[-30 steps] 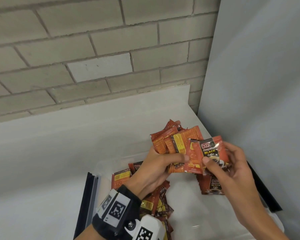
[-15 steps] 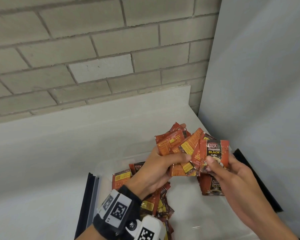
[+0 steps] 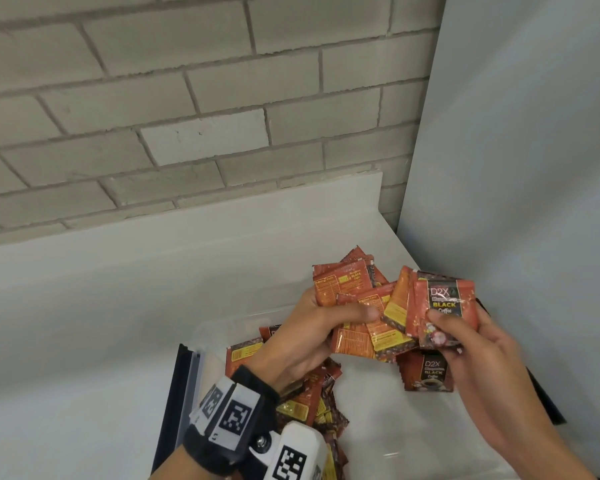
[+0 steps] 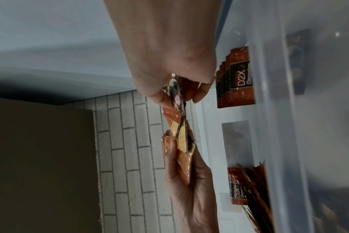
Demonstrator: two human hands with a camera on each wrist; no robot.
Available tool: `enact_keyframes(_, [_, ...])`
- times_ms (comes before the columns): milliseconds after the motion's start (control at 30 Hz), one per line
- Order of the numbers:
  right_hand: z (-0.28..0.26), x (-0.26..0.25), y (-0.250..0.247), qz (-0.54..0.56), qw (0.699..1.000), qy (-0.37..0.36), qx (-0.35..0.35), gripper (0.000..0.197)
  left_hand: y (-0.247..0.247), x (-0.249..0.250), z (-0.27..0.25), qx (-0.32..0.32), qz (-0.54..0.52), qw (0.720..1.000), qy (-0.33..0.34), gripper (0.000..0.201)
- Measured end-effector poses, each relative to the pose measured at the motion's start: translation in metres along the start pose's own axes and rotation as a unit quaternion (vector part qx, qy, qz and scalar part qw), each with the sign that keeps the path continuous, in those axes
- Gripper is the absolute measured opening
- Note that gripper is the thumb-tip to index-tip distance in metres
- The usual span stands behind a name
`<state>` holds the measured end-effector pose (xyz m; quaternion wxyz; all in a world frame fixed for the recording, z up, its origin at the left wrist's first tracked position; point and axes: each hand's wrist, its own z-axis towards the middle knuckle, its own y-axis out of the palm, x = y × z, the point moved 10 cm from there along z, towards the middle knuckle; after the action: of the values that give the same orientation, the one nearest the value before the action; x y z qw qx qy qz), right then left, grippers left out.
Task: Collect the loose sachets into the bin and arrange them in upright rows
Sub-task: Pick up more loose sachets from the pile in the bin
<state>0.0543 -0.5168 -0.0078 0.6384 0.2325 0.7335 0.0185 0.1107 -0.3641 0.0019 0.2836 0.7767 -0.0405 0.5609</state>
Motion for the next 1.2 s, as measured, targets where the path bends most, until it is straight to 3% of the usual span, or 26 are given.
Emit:
enact_keyframes(300, [-0.007, 0.009, 0.014, -0.076, 0.994, 0.051, -0.051, 0.024, -0.004, 0.000, 0.002, 0.011, -0.007, 1.000, 0.000, 0.038])
enact_keyframes(433, [-0.009, 0.010, 0.019, -0.116, 0.990, 0.034, -0.071, 0.032, -0.007, -0.005, 0.002, 0.025, -0.005, 1.000, -0.012, 0.038])
enact_keyframes(667, [-0.011, 0.007, 0.025, -0.199, 0.976, 0.003, -0.088, 0.026, -0.011, -0.009, 0.000, 0.038, 0.004, 0.999, -0.024, 0.055])
enact_keyframes(867, [-0.012, 0.011, 0.026, -0.230, 0.969, 0.008, -0.094, 0.027, -0.013, -0.012, 0.001, 0.045, 0.033, 0.998, -0.036, 0.048])
enact_keyframes(1033, [-0.009, 0.009, 0.019, -0.179, 0.981, 0.013, -0.070, 0.024, -0.011, -0.011, 0.001, 0.038, 0.047, 0.997, -0.040, 0.034])
enact_keyframes(1200, [-0.002, 0.006, 0.002, -0.099, 0.995, 0.016, -0.010, 0.025, -0.005, -0.007, -0.002, 0.018, 0.031, 0.999, -0.037, 0.034])
